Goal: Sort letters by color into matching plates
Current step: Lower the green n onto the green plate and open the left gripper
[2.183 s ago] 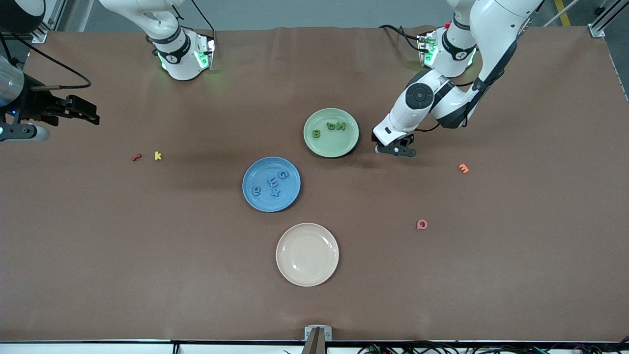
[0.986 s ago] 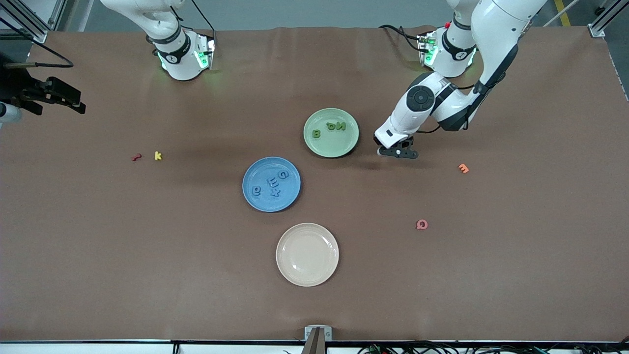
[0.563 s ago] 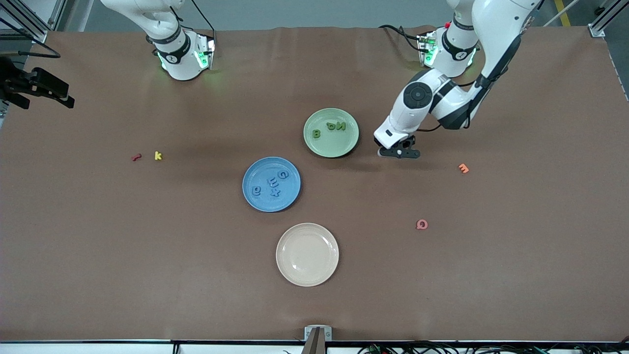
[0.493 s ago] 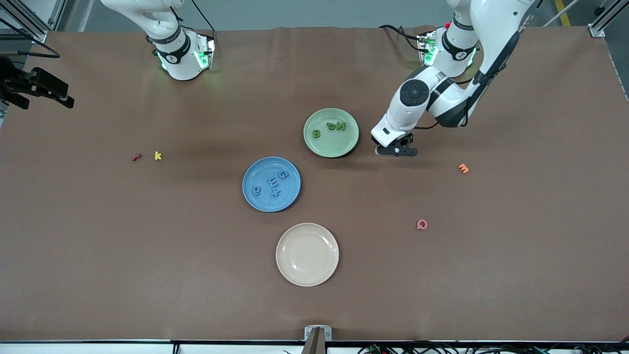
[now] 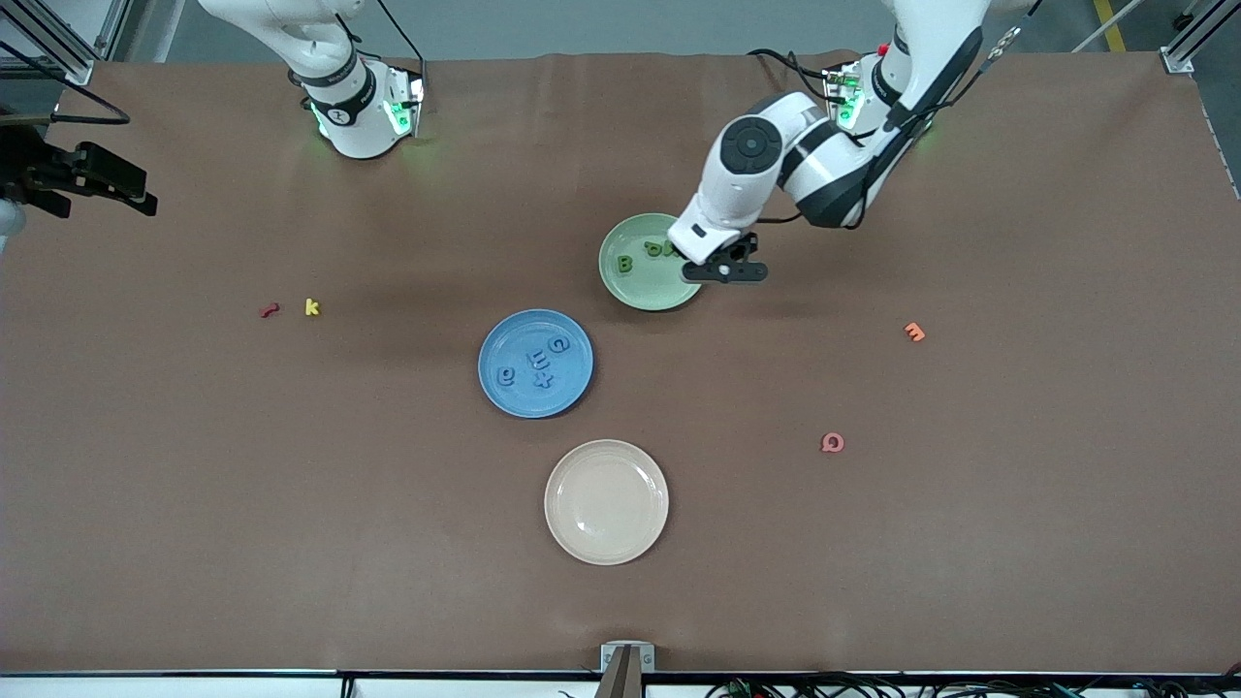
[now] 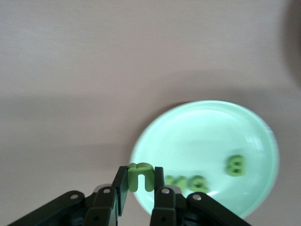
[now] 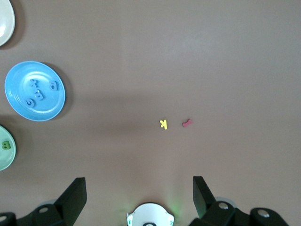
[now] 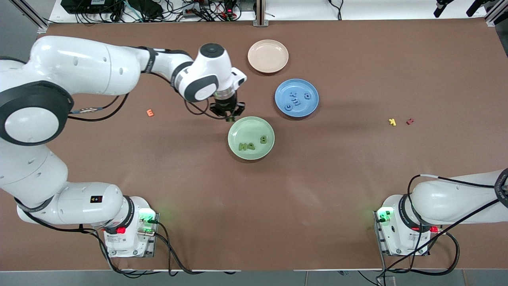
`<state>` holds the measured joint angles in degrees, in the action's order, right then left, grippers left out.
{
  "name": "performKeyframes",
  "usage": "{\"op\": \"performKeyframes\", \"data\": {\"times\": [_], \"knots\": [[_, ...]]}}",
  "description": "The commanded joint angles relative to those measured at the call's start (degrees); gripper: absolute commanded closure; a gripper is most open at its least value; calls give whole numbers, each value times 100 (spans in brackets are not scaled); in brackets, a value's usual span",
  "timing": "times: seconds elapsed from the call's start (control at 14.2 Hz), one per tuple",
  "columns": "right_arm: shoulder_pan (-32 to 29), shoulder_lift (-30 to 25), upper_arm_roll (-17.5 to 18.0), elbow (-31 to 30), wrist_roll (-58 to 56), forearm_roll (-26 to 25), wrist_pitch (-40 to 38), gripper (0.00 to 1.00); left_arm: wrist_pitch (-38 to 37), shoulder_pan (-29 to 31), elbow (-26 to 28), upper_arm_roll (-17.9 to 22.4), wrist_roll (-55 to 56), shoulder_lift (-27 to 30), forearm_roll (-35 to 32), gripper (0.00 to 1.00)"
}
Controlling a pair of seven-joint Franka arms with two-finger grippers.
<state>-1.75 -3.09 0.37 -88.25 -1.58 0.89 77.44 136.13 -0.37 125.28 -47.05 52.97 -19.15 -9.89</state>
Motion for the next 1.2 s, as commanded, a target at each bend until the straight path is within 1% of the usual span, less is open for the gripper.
{"op": "performKeyframes", "data": {"times": [0.0,0.07,0.28,0.35,0.56,0.85,0.99,1.06,1.13], "knots": [[-79,-8,51,98,53,113,-168,0,-131,-375,-565,134,274,-632,-57,84],[-71,-51,51,63,44,113,-168,0,-130,-603,-671,326,345,-721,-101,83],[-71,-183,51,-34,44,113,-256,0,-60,-1551,-908,1125,521,-888,-110,83],[-79,-253,51,-139,44,113,-238,0,-8,-1763,-1005,1328,539,-984,-110,83],[-79,-403,51,-192,26,113,-229,0,63,-1984,-1164,1514,591,-1187,-119,83],[-79,-438,42,-262,0,113,-81,0,229,-2195,-1164,1734,591,-1249,-119,80],[-71,-491,33,-315,-9,113,43,0,256,-2231,-1155,1769,591,-1266,-127,79],[-79,-500,33,-324,-9,122,104,0,256,-2231,-1164,1769,591,-1284,-128,77],[-79,-491,33,-324,-9,113,140,0,256,-2231,-1164,1769,591,-1293,-128,66]]}}
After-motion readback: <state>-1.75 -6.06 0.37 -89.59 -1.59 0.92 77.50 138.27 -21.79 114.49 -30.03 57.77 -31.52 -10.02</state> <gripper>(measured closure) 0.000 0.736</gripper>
